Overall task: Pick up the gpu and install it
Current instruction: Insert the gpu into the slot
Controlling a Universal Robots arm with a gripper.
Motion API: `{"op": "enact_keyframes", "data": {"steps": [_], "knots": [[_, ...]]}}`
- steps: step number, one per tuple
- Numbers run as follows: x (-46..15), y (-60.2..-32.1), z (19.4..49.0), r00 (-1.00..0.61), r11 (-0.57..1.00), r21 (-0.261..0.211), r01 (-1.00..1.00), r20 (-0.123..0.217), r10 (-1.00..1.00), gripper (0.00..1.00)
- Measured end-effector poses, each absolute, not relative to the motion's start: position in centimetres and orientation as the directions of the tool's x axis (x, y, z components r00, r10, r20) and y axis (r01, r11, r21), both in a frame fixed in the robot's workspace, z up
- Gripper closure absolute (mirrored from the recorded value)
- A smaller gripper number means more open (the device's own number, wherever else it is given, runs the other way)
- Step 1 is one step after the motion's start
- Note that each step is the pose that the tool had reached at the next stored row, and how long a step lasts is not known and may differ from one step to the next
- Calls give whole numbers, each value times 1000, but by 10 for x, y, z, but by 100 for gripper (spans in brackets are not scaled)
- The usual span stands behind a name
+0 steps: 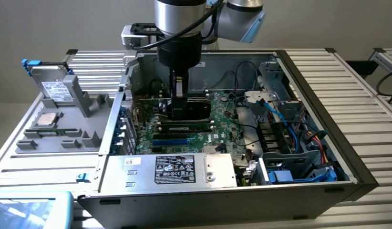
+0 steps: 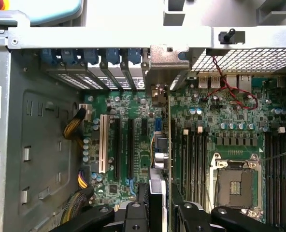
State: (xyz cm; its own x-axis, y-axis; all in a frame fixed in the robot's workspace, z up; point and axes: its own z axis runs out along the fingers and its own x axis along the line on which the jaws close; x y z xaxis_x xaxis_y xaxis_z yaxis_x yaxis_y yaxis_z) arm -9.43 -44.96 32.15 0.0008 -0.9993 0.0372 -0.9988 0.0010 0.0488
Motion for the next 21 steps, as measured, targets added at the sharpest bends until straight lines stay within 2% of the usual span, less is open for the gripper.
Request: {"op": "enact_keyframes", "data": {"steps": [14,21], "knots": [[-96,-456,296,1,1,60,-998,34,-999,72],[-100,-457,288,1,1,42,-999,32,-999,72]]}}
